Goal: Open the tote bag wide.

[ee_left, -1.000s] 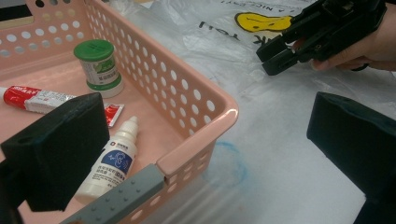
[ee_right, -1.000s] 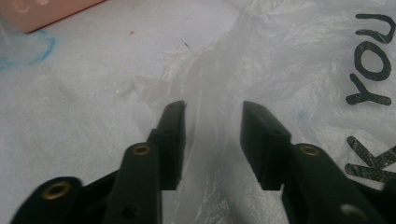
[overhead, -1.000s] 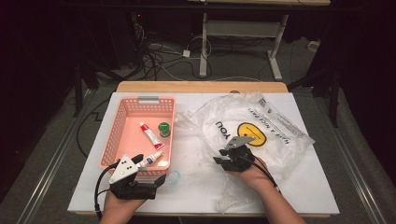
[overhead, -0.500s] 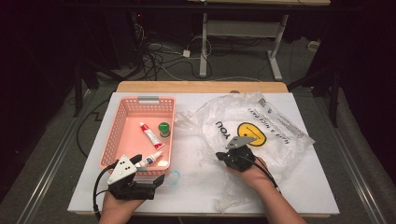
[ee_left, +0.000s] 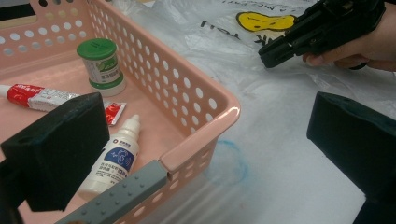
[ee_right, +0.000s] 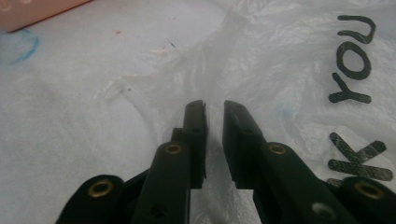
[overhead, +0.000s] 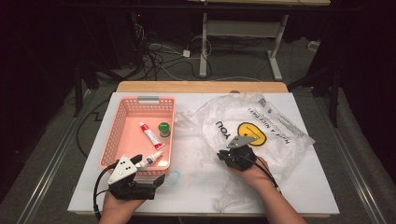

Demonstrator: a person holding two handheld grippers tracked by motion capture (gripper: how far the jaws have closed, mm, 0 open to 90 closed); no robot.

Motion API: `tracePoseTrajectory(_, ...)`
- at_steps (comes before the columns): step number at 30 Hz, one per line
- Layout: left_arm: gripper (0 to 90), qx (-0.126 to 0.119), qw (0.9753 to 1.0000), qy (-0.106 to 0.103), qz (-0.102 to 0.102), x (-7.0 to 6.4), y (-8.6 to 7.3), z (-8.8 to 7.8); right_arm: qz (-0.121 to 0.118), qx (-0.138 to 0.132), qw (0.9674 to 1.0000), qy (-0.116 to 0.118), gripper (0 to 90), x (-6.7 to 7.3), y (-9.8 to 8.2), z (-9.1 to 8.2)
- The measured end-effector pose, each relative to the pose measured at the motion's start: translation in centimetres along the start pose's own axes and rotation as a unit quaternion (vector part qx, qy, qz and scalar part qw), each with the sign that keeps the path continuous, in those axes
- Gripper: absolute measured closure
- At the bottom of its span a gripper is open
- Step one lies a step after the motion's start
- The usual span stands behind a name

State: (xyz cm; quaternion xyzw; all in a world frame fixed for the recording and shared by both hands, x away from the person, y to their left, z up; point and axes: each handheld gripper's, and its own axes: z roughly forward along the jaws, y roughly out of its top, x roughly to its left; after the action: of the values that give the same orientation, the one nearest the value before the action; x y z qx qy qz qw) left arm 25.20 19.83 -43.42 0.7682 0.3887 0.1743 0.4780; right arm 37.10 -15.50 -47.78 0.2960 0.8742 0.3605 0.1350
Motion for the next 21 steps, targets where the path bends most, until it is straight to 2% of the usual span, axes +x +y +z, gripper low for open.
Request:
tracePoseTrajectory(6,0.0,0.000,1.0000,-0.001,-0.001,0.0,0.0,0.0,-0.018,0.001,0.9998,-0.001,55.8,0.5,0.2,0.5)
tracePoseTrajectory(8,0.0,0.000,1.0000,-0.001,-0.001,0.0,0.0,0.0,-0.015,-0.008,0.9998,0.002,51.8,0.5,0.3,0.6)
tracePoseTrajectory(10,0.0,0.000,1.0000,-0.001,-0.001,0.0,0.0,0.1,-0.015,-0.005,0.9999,0.005,51.4,0.6,0.5,0.7)
tracePoseTrajectory(14,0.0,0.000,1.0000,-0.001,0.000,0.0,0.0,0.0,-0.012,0.007,0.9999,0.000,60.4,0.6,0.4,1.2)
tracePoseTrajectory(21,0.0,0.000,1.0000,-0.001,0.000,0.0,0.0,-0.1,0.003,0.005,1.0000,0.004,82.0,0.2,0.3,1.1)
